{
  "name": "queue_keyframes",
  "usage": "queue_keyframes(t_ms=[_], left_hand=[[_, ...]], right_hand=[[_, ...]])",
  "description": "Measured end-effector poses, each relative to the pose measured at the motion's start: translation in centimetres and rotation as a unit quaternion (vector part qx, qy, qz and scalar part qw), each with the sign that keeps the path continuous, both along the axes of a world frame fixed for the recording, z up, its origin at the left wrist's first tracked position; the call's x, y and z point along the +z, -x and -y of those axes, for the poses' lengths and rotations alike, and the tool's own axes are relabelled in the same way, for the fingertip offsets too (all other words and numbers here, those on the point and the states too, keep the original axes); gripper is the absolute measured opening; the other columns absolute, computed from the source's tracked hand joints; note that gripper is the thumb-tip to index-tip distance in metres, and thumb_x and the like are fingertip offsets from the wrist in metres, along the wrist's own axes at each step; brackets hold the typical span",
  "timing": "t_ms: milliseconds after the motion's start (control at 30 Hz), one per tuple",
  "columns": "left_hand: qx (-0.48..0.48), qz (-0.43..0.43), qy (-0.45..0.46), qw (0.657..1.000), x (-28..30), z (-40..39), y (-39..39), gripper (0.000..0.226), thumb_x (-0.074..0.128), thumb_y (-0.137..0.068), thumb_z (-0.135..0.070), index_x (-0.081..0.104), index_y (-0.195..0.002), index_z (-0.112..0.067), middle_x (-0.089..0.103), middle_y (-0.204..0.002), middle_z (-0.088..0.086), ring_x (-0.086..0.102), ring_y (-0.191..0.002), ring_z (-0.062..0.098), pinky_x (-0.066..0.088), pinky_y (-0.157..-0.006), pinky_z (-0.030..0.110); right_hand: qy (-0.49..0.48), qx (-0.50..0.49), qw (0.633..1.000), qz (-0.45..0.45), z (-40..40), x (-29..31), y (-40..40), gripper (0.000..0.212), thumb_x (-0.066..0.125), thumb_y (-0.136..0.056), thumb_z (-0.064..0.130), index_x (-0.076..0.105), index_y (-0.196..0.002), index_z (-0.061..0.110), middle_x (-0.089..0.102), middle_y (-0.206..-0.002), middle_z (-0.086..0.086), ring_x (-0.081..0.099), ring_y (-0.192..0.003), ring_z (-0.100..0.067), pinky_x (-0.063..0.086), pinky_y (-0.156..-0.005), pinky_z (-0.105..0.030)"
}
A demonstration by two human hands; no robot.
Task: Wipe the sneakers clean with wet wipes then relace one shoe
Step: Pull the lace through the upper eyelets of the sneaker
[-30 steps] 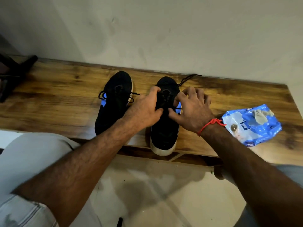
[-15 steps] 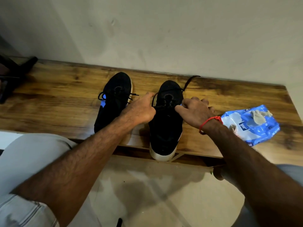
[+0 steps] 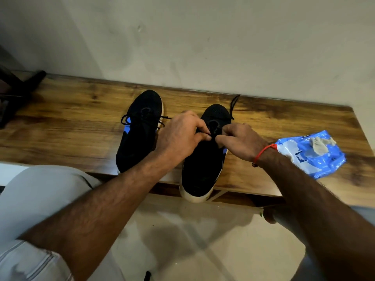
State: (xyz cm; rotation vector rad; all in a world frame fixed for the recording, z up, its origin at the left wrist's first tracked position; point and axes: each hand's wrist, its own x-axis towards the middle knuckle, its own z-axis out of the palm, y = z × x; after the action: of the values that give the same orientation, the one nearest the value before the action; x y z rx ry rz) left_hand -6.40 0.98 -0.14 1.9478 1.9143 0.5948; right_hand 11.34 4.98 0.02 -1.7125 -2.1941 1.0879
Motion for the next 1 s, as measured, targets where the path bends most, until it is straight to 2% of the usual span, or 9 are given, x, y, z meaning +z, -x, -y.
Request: queue_keyframes(t_ms=[133, 333, 467, 633, 733, 800, 867, 933, 1000], left_hand=[[0.186, 0.354, 0.156, 0.903, 0.4, -1.2, 1.9, 0.008, 0.076, -0.09, -0.018, 0.072, -0.085, -0.024, 0.071, -0.095, -0.007, 0.063, -0.085, 0.006, 0.052, -0.06, 0.014], [-0.009, 0.082, 0.065, 0.994, 0.0, -0.2, 0.7, 0.049, 0.063, -0.092, -0.018, 0.06, -0.134, -0.04, 0.042, -0.147, -0.008, 0.042, -0.133, 0.021, 0.039, -0.112, 0.046], [-0.088, -0.139, 0.008, 0.986, 0.0, 0.3, 0.4, 0.027, 0.06, -0.093, -0.054, 0.07, -0.117, -0.043, 0.044, -0.147, -0.017, 0.037, -0.131, 0.018, 0.029, -0.103, 0.047], [0.0, -0.045, -0.012, 0.999, 0.6, -0.6, 1.4, 0.02, 0.067, -0.087, -0.054, 0.072, -0.095, -0.037, 0.065, -0.119, -0.021, 0.056, -0.108, 0.004, 0.043, -0.099, 0.042], [0.107, 0.031, -0.039, 0.993, 2.1, -1.0, 3.1, 0.022, 0.064, -0.094, -0.045, 0.07, -0.103, -0.026, 0.066, -0.1, -0.016, 0.056, -0.08, -0.004, 0.052, -0.078, 0.028], [0.126, -0.02, -0.076, 0.989, 2.4, -1.0, 3.6, 0.019, 0.061, -0.1, -0.029, 0.065, -0.117, -0.022, 0.067, -0.116, -0.005, 0.06, -0.102, 0.012, 0.052, -0.089, 0.037], [0.053, -0.074, -0.08, 0.993, 2.0, -0.8, 3.0, 0.046, 0.058, -0.097, -0.014, 0.052, -0.14, -0.029, 0.051, -0.148, -0.004, 0.044, -0.131, 0.022, 0.038, -0.106, 0.048], [-0.049, -0.114, -0.031, 0.992, 1.5, -0.2, 1.8, 0.055, 0.06, -0.095, -0.026, 0.046, -0.146, -0.041, 0.03, -0.163, -0.01, 0.026, -0.142, 0.024, 0.027, -0.109, 0.053], [-0.102, -0.163, 0.0, 0.981, 0.7, 0.2, 1.0, 0.035, 0.062, -0.094, -0.049, 0.062, -0.128, -0.046, 0.027, -0.164, -0.013, 0.02, -0.145, 0.026, 0.024, -0.107, 0.054]], right_hand=[[0.02, -0.016, 0.999, -0.031, -0.2, 0.0, -0.4, 0.034, 0.054, -0.052, 0.054, 0.049, -0.054, 0.021, 0.056, -0.068, -0.003, 0.057, -0.082, -0.029, 0.049, -0.077, -0.052], [-0.003, 0.013, 0.999, -0.039, -0.1, -0.4, -0.2, 0.027, 0.066, -0.076, 0.036, 0.052, -0.06, 0.019, 0.059, -0.075, -0.007, 0.052, -0.079, -0.021, 0.05, -0.07, -0.05], [-0.004, 0.013, 0.999, -0.033, 0.2, 0.0, 0.5, 0.031, 0.058, -0.066, 0.05, 0.05, -0.059, 0.021, 0.06, -0.081, -0.008, 0.052, -0.086, -0.026, 0.05, -0.076, -0.054], [-0.014, 0.021, 1.0, -0.019, 0.2, -0.1, 0.0, 0.032, 0.063, -0.079, 0.037, 0.045, -0.058, 0.022, 0.061, -0.085, -0.013, 0.052, -0.084, -0.027, 0.046, -0.084, -0.058], [-0.025, 0.027, 0.999, -0.024, 0.2, 0.0, -0.1, 0.033, 0.065, -0.081, 0.033, 0.044, -0.059, 0.02, 0.06, -0.081, -0.017, 0.054, -0.076, -0.026, 0.049, -0.08, -0.058], [-0.028, 0.038, 0.999, -0.027, 0.3, 0.1, 0.0, 0.033, 0.065, -0.084, 0.03, 0.045, -0.06, 0.018, 0.055, -0.076, -0.01, 0.051, -0.071, -0.021, 0.049, -0.078, -0.055], [-0.032, 0.046, 0.998, -0.021, 0.4, 0.2, 0.2, 0.033, 0.065, -0.084, 0.029, 0.045, -0.061, 0.017, 0.053, -0.076, -0.008, 0.048, -0.07, -0.019, 0.048, -0.078, -0.055], [-0.036, 0.049, 0.998, -0.015, 0.4, 0.3, 0.4, 0.032, 0.064, -0.082, 0.032, 0.045, -0.061, 0.017, 0.054, -0.077, -0.009, 0.049, -0.073, -0.022, 0.047, -0.079, -0.056], [-0.035, 0.046, 0.998, -0.006, 0.4, 0.4, 0.6, 0.031, 0.06, -0.075, 0.041, 0.045, -0.06, 0.019, 0.057, -0.08, -0.01, 0.049, -0.079, -0.025, 0.045, -0.08, -0.056]])
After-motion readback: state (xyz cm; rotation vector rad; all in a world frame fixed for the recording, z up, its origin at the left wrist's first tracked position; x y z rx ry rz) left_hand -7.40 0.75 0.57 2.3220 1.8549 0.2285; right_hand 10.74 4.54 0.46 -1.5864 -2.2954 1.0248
